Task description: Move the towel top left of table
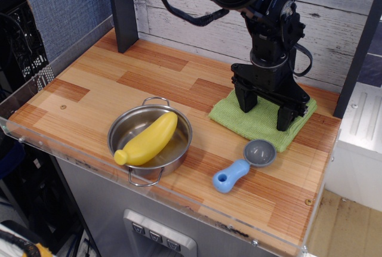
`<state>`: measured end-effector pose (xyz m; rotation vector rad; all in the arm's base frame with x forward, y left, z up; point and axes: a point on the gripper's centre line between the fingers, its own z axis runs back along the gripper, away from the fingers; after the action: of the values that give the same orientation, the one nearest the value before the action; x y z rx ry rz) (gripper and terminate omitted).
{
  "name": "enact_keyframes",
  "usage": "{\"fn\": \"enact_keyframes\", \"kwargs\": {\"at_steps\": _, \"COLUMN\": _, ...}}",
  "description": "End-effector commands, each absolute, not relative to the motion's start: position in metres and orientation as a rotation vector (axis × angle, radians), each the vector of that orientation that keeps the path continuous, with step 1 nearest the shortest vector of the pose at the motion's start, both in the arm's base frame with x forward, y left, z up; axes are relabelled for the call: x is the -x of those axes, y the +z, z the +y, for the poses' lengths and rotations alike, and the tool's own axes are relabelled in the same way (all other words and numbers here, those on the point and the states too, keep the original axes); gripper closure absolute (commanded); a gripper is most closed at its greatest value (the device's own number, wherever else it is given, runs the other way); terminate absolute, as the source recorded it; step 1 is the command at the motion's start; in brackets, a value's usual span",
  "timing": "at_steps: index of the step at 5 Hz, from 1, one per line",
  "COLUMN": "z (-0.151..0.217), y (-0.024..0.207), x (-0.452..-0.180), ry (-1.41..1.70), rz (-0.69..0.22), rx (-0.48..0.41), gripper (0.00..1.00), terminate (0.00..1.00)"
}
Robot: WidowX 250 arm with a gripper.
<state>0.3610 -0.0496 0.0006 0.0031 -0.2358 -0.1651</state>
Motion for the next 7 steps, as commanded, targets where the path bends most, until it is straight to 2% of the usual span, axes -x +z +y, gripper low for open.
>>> {"fn": "enact_keyframes", "kwargs": {"at_steps": 1, "z": 0.011, "y": -0.029, "x": -0.326, "ry": 0.025, "rz": -0.034, "rx": -0.004, "gripper": 0.0, "terminate": 0.0}}
{"fn": "enact_keyframes", "kwargs": {"at_steps": 3, "z": 0.062, "y": -0.019, "x": -0.322, "ry": 0.09, "rz": 0.009, "rx": -0.03, "gripper": 0.0, "terminate": 0.0}}
{"fn": "enact_keyframes", "kwargs": {"at_steps": 5, "z": 0.116, "y": -0.02, "x": -0.322, "ry": 0.064, "rz": 0.011, "rx": -0.008, "gripper": 0.0, "terminate": 0.0}}
{"fn": "enact_keyframes", "kwargs": {"at_steps": 6, "z": 0.155, "y": -0.024, "x": -0.339, "ry": -0.005, "rz": -0.036, "rx": -0.007, "gripper": 0.0, "terminate": 0.0}}
{"fn": "enact_keyframes", "kwargs": {"at_steps": 7, "z": 0.178, "y": -0.022, "x": -0.353, "ry": -0.027, "rz": -0.059, "rx": -0.013, "gripper": 0.0, "terminate": 0.0}}
